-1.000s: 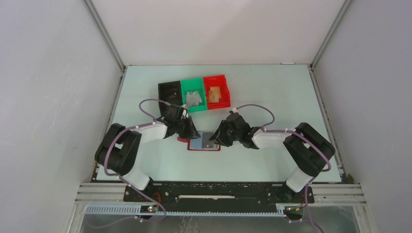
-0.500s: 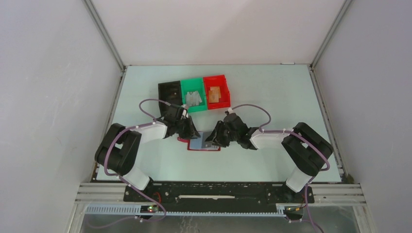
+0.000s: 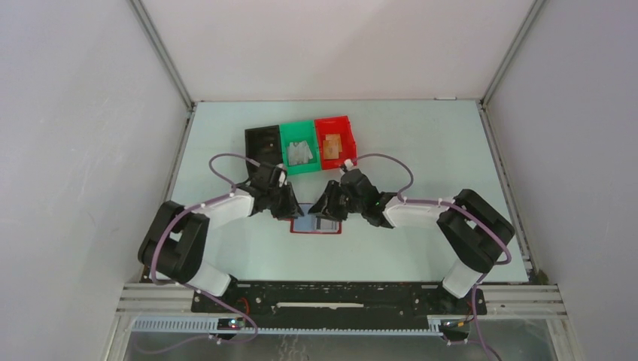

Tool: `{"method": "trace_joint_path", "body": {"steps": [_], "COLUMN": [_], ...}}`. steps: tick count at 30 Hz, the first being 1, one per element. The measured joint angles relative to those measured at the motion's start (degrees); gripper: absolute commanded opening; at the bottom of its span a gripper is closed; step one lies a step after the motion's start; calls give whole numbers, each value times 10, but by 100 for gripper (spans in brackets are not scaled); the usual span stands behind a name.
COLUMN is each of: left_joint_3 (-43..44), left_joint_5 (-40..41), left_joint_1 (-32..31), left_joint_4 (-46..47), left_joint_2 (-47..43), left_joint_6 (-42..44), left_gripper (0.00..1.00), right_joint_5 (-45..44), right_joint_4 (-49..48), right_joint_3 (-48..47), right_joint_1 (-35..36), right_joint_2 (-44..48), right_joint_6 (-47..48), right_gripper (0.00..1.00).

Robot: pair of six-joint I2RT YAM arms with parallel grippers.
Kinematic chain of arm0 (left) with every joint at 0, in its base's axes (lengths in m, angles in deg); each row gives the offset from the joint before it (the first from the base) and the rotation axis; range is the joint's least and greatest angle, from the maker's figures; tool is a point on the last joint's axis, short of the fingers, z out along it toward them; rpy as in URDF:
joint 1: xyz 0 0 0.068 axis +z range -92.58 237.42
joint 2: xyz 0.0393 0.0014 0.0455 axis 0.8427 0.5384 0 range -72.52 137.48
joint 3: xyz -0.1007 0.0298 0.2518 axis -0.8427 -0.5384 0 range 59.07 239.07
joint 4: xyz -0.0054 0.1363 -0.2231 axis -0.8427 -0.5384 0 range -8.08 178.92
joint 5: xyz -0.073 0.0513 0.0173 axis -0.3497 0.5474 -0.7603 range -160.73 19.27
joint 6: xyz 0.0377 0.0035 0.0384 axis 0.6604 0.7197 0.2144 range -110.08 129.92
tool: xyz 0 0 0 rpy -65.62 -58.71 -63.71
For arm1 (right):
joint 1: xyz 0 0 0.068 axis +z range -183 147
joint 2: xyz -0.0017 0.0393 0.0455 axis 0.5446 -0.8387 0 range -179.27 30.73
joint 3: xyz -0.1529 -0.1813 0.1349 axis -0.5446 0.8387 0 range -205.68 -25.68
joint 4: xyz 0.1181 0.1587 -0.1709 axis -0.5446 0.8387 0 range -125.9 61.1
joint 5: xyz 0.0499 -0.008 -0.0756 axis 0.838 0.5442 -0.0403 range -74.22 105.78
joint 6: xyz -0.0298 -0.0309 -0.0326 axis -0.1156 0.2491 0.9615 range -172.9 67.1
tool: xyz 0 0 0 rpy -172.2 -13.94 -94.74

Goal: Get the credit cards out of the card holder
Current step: Remove the credit card from the card holder.

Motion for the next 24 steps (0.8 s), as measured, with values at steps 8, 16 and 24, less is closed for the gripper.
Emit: {"method": "trace_joint_path", "body": {"steps": [8, 16, 24], "left_joint_3": [0, 0, 0], "left_joint_5": [32, 70, 19], "left_joint_1": [52, 85, 74], "left_joint_4": [-87, -122, -102], "left_joint_2": [-81, -140, -127], "left_joint_6": [8, 9, 14], "left_gripper": [33, 33, 32], "right_joint_5": [13, 33, 13], "right_joint_4": [-4, 2, 21], "right_joint_3": [-60, -83, -66], "right_joint_1": [14, 19, 14], "right_joint_2": [-35, -86, -63], "right_joint_6": [8, 11, 19], "right_gripper": [48, 48, 45]}}
